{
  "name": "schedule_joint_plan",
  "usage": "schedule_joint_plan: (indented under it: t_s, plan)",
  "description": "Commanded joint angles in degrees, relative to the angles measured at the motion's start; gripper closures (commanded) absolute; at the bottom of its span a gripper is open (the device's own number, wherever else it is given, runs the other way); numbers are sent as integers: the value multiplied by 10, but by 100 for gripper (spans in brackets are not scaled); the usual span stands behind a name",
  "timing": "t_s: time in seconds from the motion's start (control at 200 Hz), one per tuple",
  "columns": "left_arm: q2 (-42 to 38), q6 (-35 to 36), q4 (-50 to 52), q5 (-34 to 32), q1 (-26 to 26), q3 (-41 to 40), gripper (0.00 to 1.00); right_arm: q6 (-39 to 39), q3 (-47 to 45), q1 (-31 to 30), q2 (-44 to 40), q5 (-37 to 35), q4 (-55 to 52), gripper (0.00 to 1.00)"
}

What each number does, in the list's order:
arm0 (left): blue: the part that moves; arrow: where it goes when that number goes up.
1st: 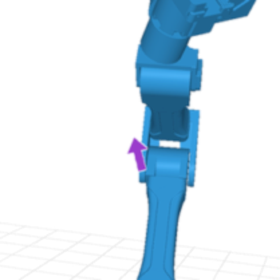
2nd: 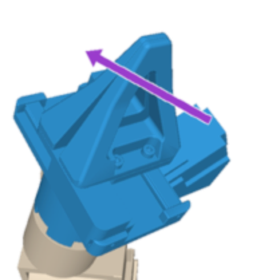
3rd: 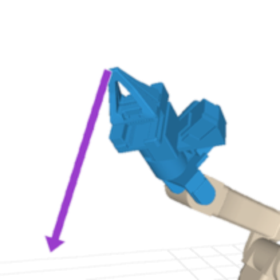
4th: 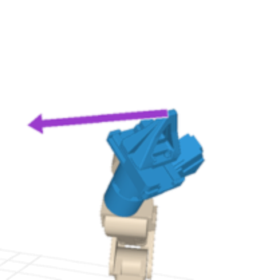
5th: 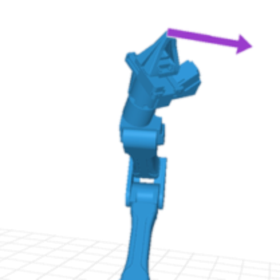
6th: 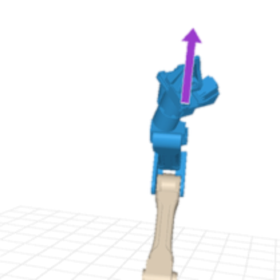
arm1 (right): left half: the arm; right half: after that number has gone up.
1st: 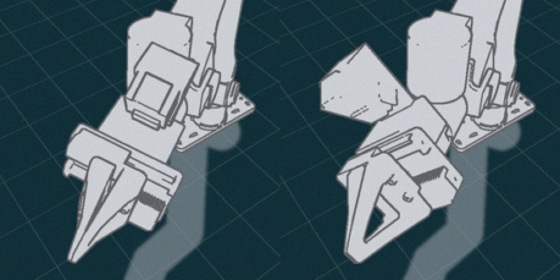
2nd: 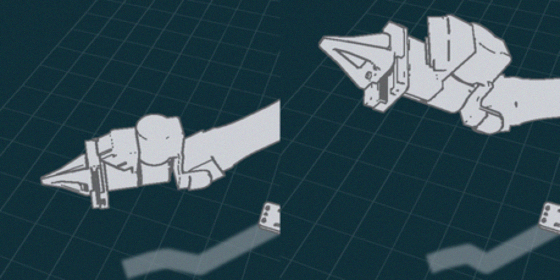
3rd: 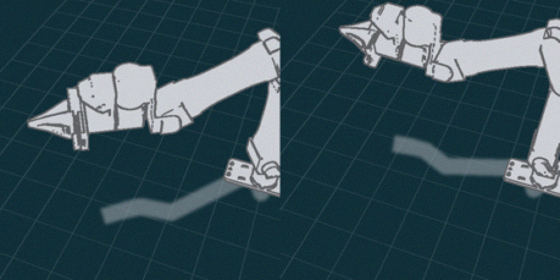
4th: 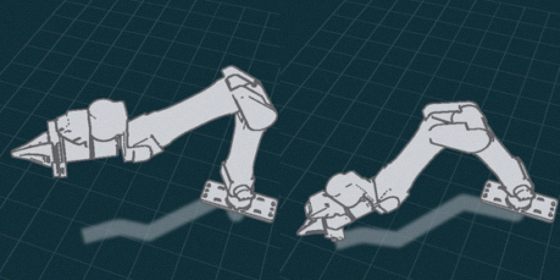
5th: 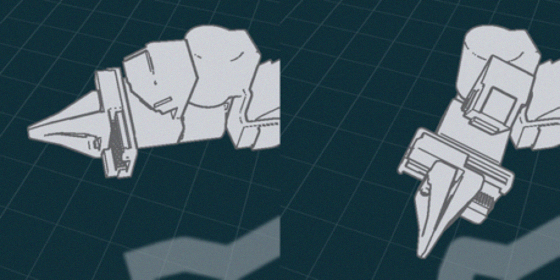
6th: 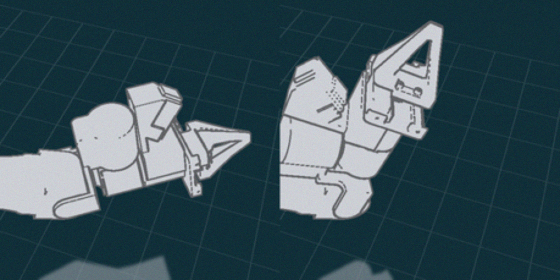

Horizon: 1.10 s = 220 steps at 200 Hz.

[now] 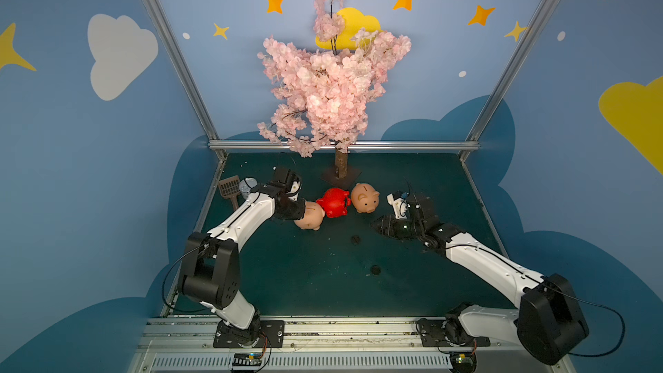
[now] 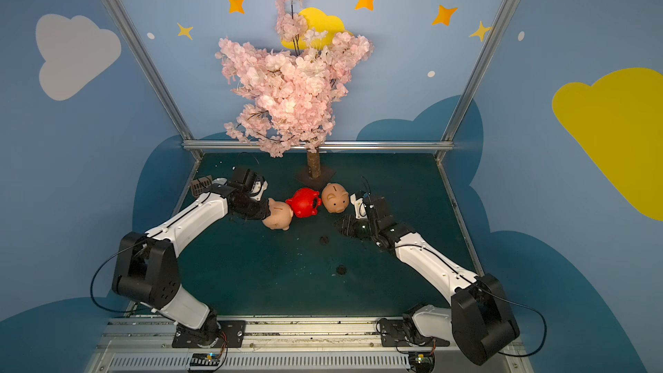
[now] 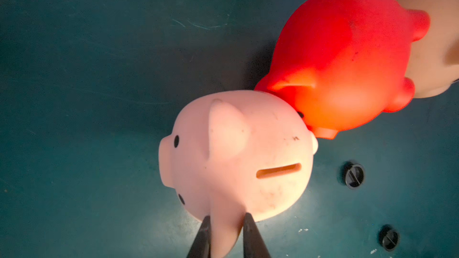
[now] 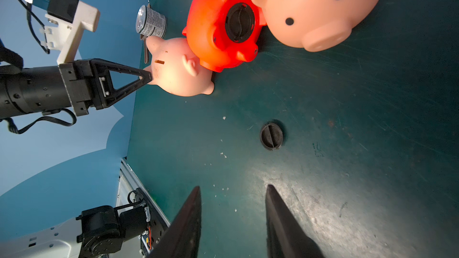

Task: Close piggy banks
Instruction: Turn over the piggy bank at the center of the board.

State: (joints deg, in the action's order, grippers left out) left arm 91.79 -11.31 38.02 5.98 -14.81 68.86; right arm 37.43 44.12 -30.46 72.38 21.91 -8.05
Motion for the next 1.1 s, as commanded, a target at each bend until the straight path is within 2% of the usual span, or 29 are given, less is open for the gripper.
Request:
schedule_joint_plan:
  t_s: [0.0,0.325,0.39,0.501,0.601,0.786,0.876,1.096]
  plan:
    - [-27,-20,41,16,-5,-2,83,-6,11,1,-11,0,-11,58]
    - [-72,-117,133,47,-19,-7,88,-2,10,1,-13,1,-9,58]
    - [-75,-148,160,56,-21,-7,91,-2,9,1,-15,0,-9,58]
    - [-82,-188,185,103,-28,-14,93,-3,8,2,-15,-2,-9,58]
    - [-97,-234,186,136,-29,-34,98,-2,8,1,-15,0,-8,58]
    - [-112,-300,149,194,-20,-67,98,3,4,2,-15,2,1,58]
    - [-108,-320,119,239,-4,-77,98,2,4,1,-14,4,0,58]
    - [-100,-343,80,269,44,-95,98,2,-1,2,-24,-1,-4,58]
